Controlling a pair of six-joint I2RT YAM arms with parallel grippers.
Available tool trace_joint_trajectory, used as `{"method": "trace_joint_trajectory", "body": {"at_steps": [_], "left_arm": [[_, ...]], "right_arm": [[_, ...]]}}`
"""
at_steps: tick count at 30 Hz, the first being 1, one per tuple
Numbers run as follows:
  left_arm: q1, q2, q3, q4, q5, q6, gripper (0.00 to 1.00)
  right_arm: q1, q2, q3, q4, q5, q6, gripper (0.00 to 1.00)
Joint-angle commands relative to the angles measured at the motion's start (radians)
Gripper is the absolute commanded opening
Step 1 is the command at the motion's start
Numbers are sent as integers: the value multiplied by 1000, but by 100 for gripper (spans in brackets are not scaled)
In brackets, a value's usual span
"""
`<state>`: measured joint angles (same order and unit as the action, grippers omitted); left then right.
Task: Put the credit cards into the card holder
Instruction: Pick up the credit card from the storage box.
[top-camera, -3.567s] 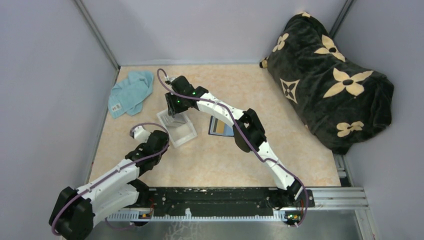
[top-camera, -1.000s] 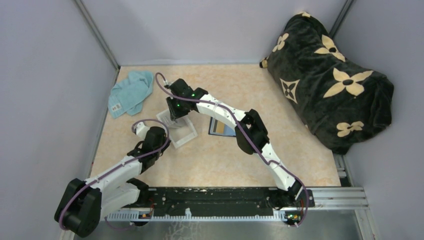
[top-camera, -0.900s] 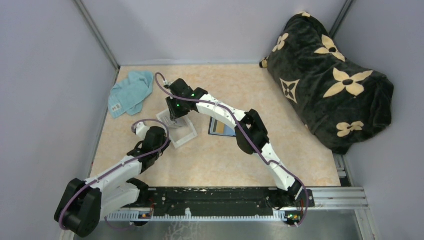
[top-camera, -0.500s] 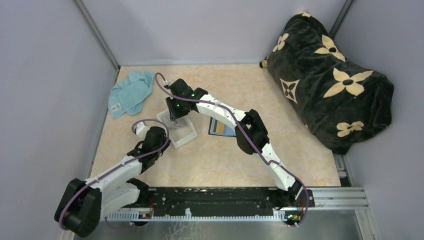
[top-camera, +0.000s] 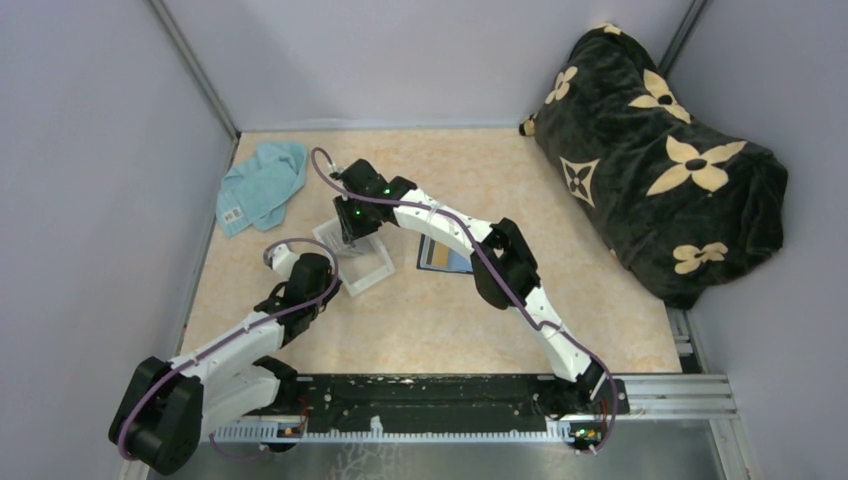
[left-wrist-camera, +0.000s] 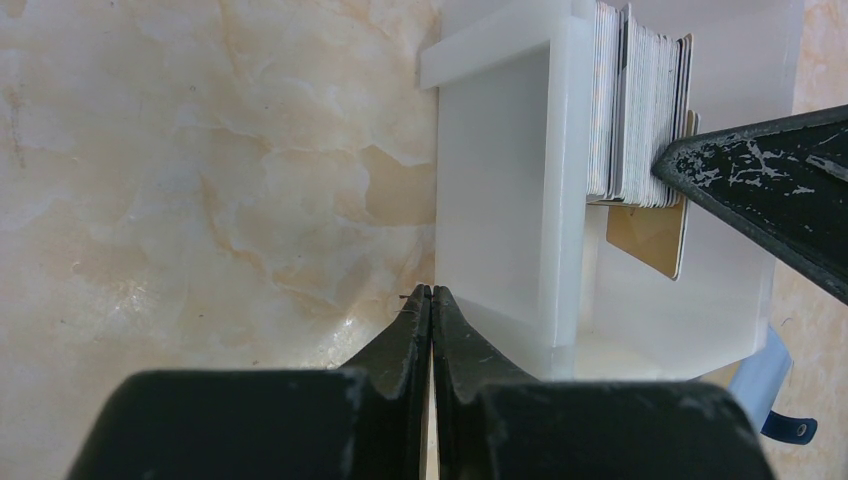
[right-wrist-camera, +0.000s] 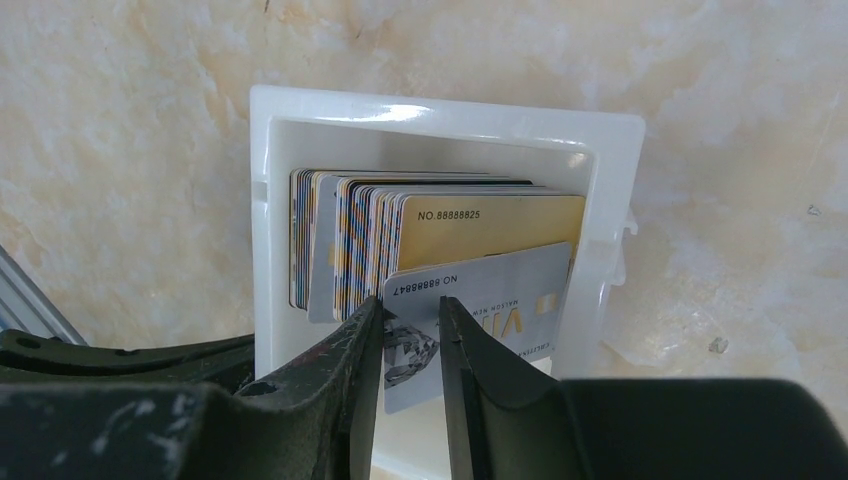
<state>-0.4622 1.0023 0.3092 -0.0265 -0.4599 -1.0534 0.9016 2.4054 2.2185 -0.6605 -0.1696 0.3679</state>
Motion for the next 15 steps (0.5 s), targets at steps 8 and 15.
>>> {"method": "trace_joint_trajectory", "body": {"at_steps": [8,15], "left_arm": [[7,3,-1,6,1,7,6],[7,2,-5,9,1,5,6]], "right_arm": [[28,-105,12,15,-19,15,25],[37,-121,16,14,-16,20,24]]}}
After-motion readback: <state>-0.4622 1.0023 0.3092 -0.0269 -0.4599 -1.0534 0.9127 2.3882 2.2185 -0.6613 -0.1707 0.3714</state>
